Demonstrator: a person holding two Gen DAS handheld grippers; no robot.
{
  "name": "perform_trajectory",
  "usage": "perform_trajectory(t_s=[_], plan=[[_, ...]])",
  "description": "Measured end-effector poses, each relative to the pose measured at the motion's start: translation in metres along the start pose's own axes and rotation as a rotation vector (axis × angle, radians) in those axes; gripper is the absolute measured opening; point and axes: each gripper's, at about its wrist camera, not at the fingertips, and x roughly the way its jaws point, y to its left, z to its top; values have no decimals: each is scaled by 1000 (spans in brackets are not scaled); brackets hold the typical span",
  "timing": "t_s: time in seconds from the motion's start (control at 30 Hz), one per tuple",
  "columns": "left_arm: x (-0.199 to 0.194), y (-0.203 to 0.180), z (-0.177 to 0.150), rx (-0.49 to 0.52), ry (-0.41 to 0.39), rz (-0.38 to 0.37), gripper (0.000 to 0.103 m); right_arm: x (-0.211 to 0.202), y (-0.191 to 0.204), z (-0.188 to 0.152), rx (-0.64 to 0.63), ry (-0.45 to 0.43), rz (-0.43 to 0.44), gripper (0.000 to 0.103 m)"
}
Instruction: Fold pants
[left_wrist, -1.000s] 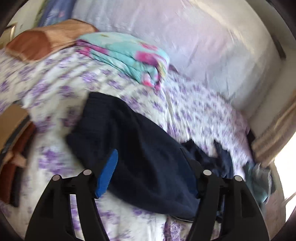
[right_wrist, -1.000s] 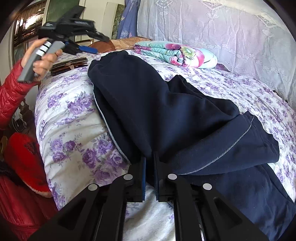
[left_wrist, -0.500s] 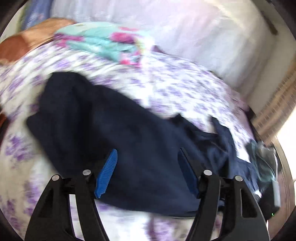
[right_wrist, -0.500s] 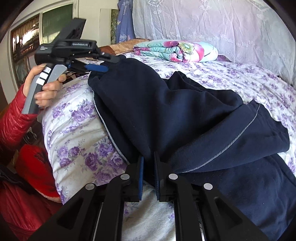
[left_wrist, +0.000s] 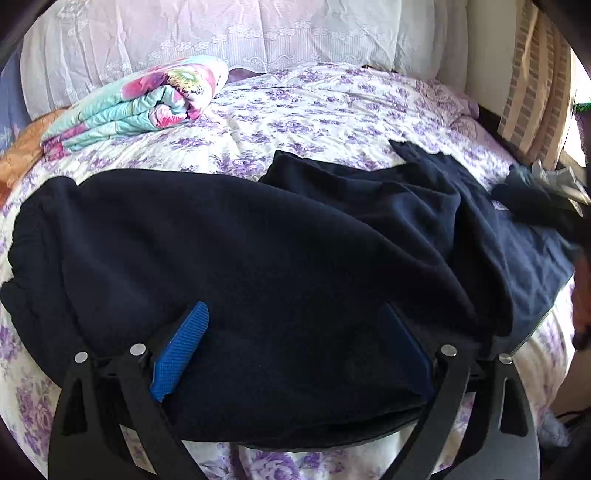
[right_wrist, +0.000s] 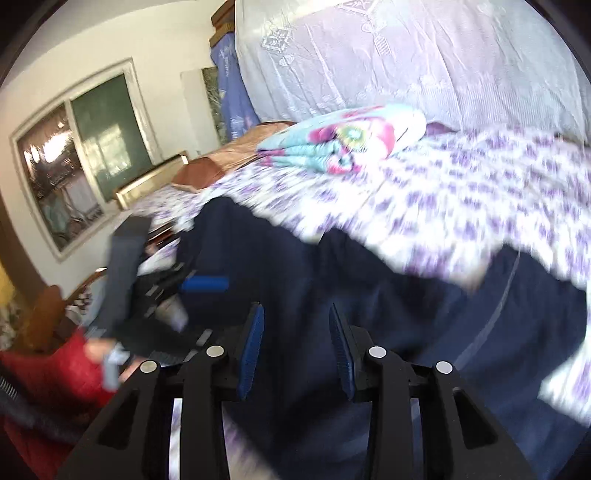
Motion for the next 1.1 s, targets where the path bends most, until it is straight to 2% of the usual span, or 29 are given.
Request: perform_trajectory(t_s=[0.13, 0.23, 0.33, 0.43, 0.47, 0.53, 0.57, 0.67, 0.73, 0.77, 0.83, 0.97, 1.03, 1.1], plan=[[2, 0, 0, -1, -1, 1, 91, 60, 13, 34, -112, 72, -71, 36], [3, -1, 1, 3, -1, 5, 91, 106, 18, 49, -192, 135, -150, 29], [3, -1, 1, 2, -2, 0, 92, 134, 9, 55, -177, 194, -189, 26], [4, 0, 1, 0, -3, -9, 94, 155, 0, 54, -169, 246, -214, 13], [4, 0, 1, -2, -4, -11, 94, 156, 0, 54, -172, 244, -205, 6], [4, 0, 1, -8, -5, -14, 94, 150, 8, 59, -219, 196, -210, 4], [4, 0, 1, -10, -5, -16, 94, 146, 6, 67, -235, 155, -247, 2], [6, 0, 3, -6, 1, -7, 95, 151, -33, 88, -80, 138, -281, 0], [9, -2, 3, 3, 8, 12, 95, 165, -48, 83, -66, 165, -360, 0], [10, -3, 3, 8, 11, 20, 95, 175, -56, 77, -56, 204, -368, 0], [11, -5, 3, 20, 14, 34, 95, 183, -67, 68, 0, 226, -328, 0], [10, -3, 3, 14, 12, 26, 96, 142, -57, 76, 36, 91, -237, 0], [11, -2, 4, 14, 13, 25, 96, 119, -41, 82, -16, 64, -210, 1], [11, -1, 4, 13, 10, 24, 96, 107, -27, 78, -60, 84, -178, 4]])
